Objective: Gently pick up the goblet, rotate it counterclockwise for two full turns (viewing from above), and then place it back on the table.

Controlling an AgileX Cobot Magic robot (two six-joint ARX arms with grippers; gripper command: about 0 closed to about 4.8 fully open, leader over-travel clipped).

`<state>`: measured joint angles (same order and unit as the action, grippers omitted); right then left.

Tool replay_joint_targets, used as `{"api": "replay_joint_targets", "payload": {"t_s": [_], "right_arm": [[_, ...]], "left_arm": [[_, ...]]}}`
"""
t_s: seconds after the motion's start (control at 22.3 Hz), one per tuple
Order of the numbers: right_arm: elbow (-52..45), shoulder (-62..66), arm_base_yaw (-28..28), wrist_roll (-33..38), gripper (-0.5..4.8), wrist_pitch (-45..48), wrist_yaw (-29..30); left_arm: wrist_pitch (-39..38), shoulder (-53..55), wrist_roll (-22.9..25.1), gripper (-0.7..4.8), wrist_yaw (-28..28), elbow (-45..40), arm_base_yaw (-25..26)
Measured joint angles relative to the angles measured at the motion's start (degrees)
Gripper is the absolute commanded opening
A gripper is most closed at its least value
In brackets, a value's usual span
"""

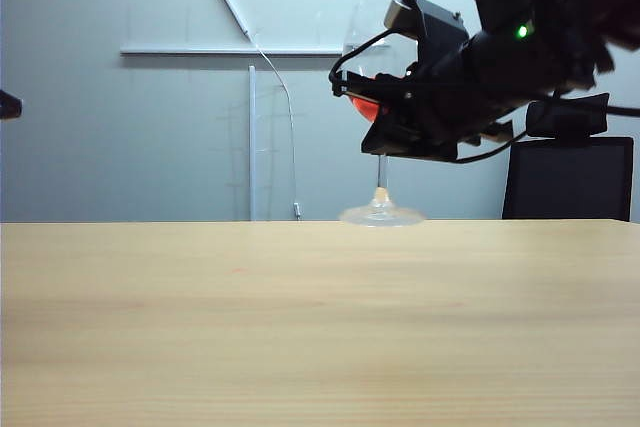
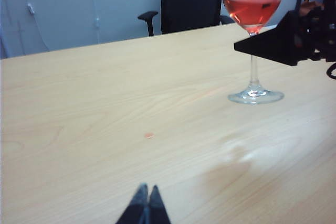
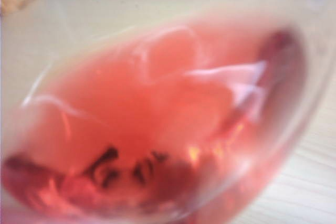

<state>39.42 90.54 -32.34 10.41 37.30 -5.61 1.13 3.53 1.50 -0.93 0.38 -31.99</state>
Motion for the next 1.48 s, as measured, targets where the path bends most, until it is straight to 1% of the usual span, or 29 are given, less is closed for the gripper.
{"api": "replay_joint_targets", "payload": {"t_s": [0.04,0.09,0.13,0.22,0.4,0.49,0.63,0.76,0.85,0.94,1.08,1.12,1.21,1.3,1.34,1.48], "right_arm": [[1.3,-1.2,0.0,-2.3,-0.04,-4.2,-0.4],[1.8,-1.7,-0.3,-4.0,-0.04,-5.6,-1.1],[2.5,-2.5,-1.2,-7.4,-0.04,-7.1,-2.8],[3.3,-2.9,-4.1,-15.3,-0.04,-8.5,-5.6],[3.4,-3.0,-6.8,-22.8,-0.04,-8.6,-8.8],[3.4,-3.0,-7.4,-24.7,-0.04,-8.6,-9.9],[3.1,-3.0,-7.6,-25.3,-0.04,-7.6,-10.2],[0.4,-3.0,-7.4,-25.3,-0.04,-0.7,-8.4],[-2.3,-3.0,-7.5,-23.1,-0.04,6.0,-5.5],[-5.2,-3.0,-7.5,-18.9,-0.04,12.9,-2.6],[-8.7,-3.0,-7.5,-13.6,-0.04,20.0,-1.7],[-10.6,-3.0,-7.3,-10.2,-0.04,24.0,-1.3],[-13.2,-3.1,-6.6,-3.7,-0.04,28.6,-1.3],[-14.4,-3.1,-6.0,0.2,-0.04,28.9,-3.0],[-15.1,-3.1,-5.1,4.2,-0.04,27.4,-4.5],[-15.0,-2.4,-3.1,8.5,-0.04,25.1,-4.3]], "left_arm": [[0.0,-0.3,0.0,-0.05,0.0,0.0,0.0],[0.0,-0.4,0.0,-0.05,0.0,0.0,0.0],[0.0,-0.5,0.0,-0.05,0.0,0.0,0.0],[0.0,-0.5,0.0,-0.05,0.0,0.0,0.0],[0.0,-0.5,0.0,-0.05,0.0,0.0,0.0],[0.0,-0.5,0.0,-0.05,0.0,0.0,0.0],[0.0,-0.5,0.0,-0.05,0.0,0.0,0.0],[0.0,-0.5,0.0,-0.05,0.0,0.0,0.0],[0.0,-0.5,0.0,-0.05,0.0,0.0,0.0],[0.0,-0.5,0.0,-0.05,0.0,0.0,0.0],[0.0,-0.5,0.0,-0.05,0.0,0.0,0.0],[0.0,-0.5,0.0,-0.05,0.0,0.0,0.0],[0.0,-0.5,0.0,-0.05,0.0,0.0,0.0],[0.0,-0.5,0.0,-0.05,0.0,0.0,0.0],[0.0,-0.5,0.0,-0.05,0.0,0.0,0.0],[0.0,-0.5,0.0,-0.05,0.0,0.0,0.0]]}}
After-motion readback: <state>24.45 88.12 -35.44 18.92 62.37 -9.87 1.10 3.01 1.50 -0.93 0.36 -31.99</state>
